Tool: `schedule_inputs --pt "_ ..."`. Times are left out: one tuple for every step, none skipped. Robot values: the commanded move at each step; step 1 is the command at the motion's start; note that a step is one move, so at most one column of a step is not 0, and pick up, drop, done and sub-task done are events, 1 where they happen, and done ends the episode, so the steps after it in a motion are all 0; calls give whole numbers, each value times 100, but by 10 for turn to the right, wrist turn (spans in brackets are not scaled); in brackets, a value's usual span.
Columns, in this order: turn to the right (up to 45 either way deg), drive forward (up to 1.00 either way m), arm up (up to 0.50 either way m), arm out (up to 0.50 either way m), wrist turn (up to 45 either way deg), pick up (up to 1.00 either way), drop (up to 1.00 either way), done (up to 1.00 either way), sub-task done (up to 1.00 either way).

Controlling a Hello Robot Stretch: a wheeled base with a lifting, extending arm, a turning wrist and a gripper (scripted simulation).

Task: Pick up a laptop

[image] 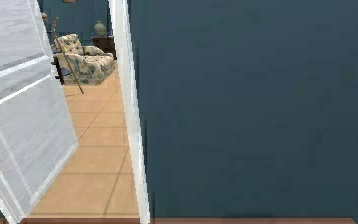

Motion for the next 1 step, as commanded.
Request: schedule_inputs --pt "0 0 0 0 0 0 0 100 0"
